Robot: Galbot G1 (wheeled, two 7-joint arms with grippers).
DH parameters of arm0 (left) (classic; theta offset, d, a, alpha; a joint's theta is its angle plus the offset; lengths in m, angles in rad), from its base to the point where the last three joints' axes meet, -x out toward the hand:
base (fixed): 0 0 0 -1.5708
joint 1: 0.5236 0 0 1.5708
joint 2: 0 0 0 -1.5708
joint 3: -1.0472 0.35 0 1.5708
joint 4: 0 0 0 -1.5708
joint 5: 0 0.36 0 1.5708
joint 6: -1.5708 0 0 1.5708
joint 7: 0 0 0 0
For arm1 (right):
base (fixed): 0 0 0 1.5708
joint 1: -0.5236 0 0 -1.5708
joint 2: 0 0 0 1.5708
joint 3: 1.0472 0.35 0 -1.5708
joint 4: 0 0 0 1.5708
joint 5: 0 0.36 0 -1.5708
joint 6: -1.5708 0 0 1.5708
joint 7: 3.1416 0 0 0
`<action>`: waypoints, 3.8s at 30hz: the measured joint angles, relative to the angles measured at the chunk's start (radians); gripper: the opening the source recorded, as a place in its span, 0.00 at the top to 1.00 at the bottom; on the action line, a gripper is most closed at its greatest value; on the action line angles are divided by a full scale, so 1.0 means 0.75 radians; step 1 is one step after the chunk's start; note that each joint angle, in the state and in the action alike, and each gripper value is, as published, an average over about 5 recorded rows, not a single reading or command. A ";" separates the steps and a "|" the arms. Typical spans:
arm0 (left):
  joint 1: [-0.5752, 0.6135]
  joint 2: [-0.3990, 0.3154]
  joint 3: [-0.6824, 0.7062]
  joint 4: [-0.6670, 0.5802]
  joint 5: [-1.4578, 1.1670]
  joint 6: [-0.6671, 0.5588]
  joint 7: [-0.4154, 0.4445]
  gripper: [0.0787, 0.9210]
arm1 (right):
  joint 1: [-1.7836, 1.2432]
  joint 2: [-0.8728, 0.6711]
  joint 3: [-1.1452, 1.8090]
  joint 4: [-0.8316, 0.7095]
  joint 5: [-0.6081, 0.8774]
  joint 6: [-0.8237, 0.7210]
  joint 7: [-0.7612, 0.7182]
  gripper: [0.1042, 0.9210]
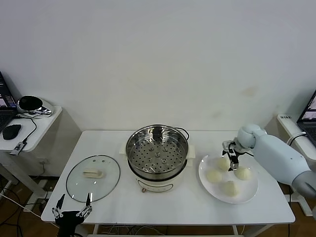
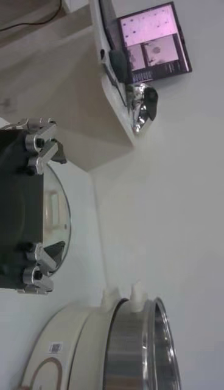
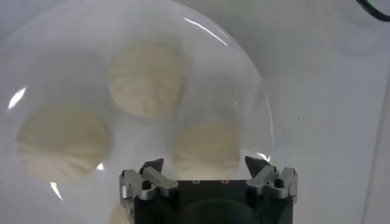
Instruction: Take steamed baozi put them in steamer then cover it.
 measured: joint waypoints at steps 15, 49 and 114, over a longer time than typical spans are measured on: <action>0.000 -0.004 0.005 -0.009 0.004 -0.006 -0.004 0.12 | 0.014 -0.003 -0.022 0.019 0.031 0.020 0.003 0.37; -0.065 0.022 -0.002 0.012 -0.032 -0.001 -0.008 0.12 | 0.839 0.094 -0.642 0.361 0.593 0.378 -0.019 0.36; -0.037 0.013 -0.051 -0.045 -0.033 0.017 -0.016 0.12 | 0.949 0.435 -0.798 0.240 0.358 0.548 0.070 0.12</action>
